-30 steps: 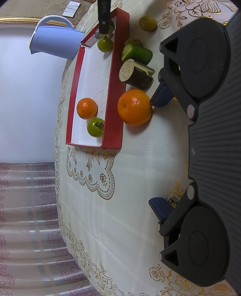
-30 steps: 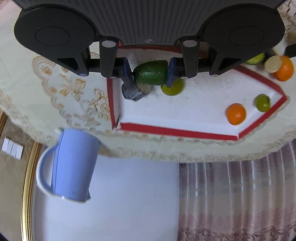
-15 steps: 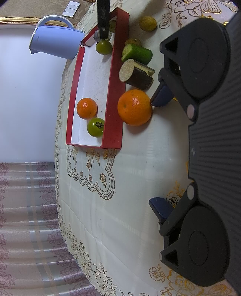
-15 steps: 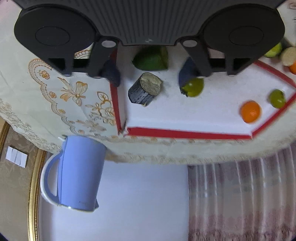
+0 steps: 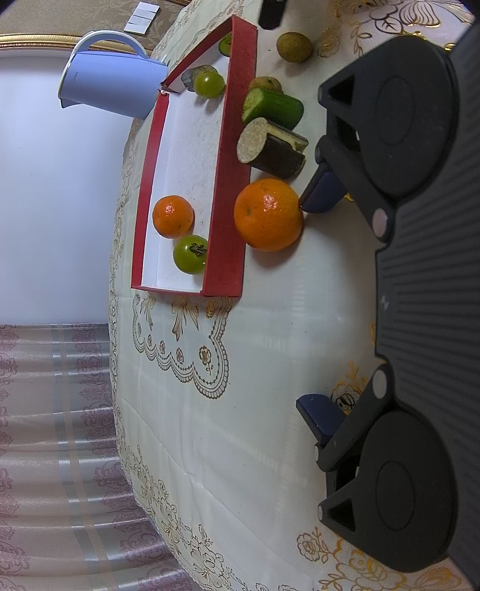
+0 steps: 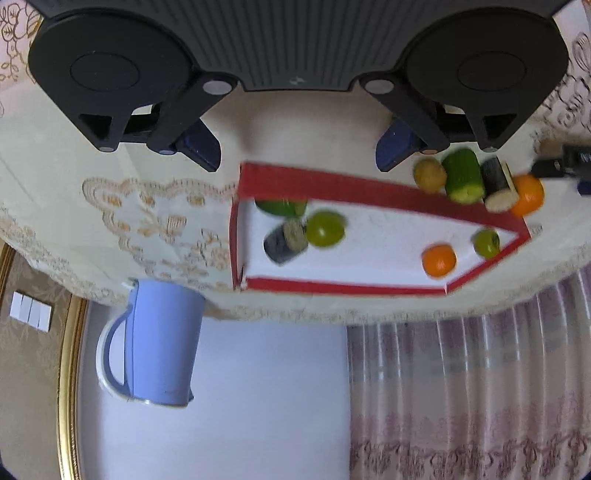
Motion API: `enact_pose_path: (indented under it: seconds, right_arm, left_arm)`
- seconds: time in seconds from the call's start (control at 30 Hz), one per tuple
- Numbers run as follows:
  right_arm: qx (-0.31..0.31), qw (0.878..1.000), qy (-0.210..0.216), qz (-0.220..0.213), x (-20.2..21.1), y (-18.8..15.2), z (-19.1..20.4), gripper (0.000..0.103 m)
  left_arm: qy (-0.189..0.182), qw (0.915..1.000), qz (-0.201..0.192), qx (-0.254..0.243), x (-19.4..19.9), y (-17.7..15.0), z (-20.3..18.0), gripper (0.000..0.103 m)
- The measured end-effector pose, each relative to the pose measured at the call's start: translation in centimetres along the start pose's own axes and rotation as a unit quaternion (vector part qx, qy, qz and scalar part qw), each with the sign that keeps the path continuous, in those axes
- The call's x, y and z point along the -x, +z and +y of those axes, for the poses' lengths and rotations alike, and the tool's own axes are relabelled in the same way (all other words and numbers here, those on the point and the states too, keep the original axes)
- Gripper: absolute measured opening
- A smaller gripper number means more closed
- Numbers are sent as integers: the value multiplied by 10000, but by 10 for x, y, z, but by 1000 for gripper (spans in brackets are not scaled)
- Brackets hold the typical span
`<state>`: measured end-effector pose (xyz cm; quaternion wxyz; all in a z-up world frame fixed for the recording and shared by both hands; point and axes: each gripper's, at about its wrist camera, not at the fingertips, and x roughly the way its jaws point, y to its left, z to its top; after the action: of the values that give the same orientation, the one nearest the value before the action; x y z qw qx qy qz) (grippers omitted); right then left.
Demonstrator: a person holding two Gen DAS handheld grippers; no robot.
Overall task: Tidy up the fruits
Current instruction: 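Move the left gripper toward the large mandarin orange beside the tray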
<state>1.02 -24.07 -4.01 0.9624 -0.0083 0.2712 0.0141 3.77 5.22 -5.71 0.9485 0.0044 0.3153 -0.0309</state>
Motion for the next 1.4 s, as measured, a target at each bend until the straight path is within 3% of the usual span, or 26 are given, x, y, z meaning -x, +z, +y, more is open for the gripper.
enact_pose_path:
  seconds: [0.17, 0.27, 0.57, 0.8, 1.07, 1.4]
  right_arm:
    - [-7, 9990, 36, 438, -19, -5, -2, 92]
    - [-151, 9981, 85, 584, -25, -5, -7, 103]
    - [-108, 9981, 57, 602, -25, -5, -5, 103]
    - [-110, 9981, 60, 602, -25, -5, -5, 103]
    - [-112, 9981, 60, 601, -25, -5, -5, 103]
    - [-112, 9981, 60, 601, -25, -5, -5, 103]
  left_arm:
    - [1, 10000, 0, -2, 0, 0, 0, 103]
    - [-2, 10000, -1, 2, 0, 0, 1, 103]
    - [-14, 10000, -70, -26, 3, -2, 0, 103]
    - [69, 9977, -255, -626, 10, 2, -24, 103]
    - [-90, 9989, 77, -443, -7, 23, -27, 103]
    - [3, 9994, -27, -345, -18, 25, -36, 103]
